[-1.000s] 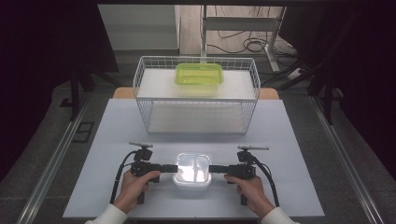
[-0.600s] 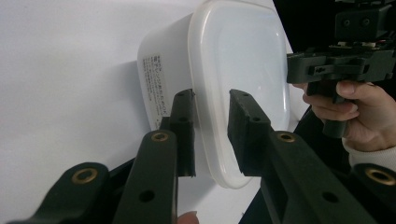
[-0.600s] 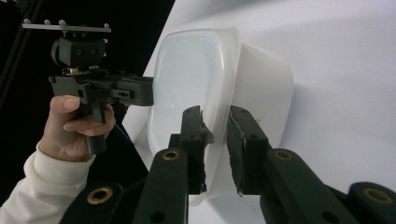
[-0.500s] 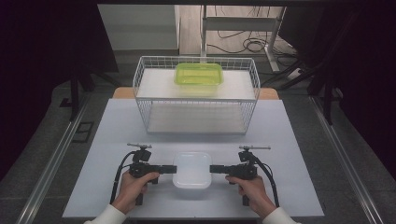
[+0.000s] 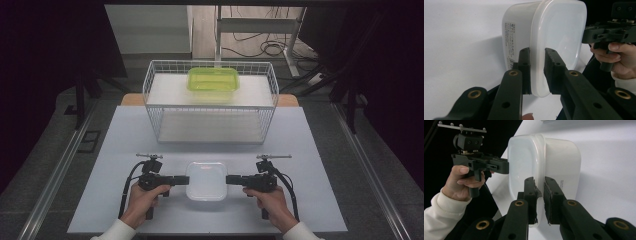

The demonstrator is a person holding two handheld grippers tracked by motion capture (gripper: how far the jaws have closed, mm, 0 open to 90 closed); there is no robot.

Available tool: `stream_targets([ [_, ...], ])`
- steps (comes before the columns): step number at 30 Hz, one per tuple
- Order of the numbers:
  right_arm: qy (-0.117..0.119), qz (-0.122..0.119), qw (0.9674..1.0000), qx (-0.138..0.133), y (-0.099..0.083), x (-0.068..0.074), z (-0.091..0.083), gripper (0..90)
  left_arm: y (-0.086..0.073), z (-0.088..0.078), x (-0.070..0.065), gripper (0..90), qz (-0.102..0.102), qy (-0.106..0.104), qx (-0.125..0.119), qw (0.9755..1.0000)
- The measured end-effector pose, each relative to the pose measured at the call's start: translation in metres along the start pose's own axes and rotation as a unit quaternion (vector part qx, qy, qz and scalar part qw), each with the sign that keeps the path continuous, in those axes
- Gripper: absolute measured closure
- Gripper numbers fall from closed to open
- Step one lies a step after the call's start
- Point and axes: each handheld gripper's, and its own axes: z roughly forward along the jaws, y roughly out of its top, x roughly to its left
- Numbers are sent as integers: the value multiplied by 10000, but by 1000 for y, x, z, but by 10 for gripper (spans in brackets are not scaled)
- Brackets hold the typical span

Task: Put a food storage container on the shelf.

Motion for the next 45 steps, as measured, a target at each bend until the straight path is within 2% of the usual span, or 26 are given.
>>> stream_targets([
  [12,-40,-171,9998,-16,2,3,-1,805,1,-2,-2,775,70,-2,-25,10000],
  [26,-76,-456,9989,-81,9,10,-7,803,8,-6,-11,774,318,94,-85,9994],
  [35,-103,-598,9980,-167,19,16,-13,802,18,-8,-15,774,409,65,-173,9990],
  [45,-156,-797,9961,-358,39,28,-21,801,41,-20,-29,775,622,90,-340,9974],
])
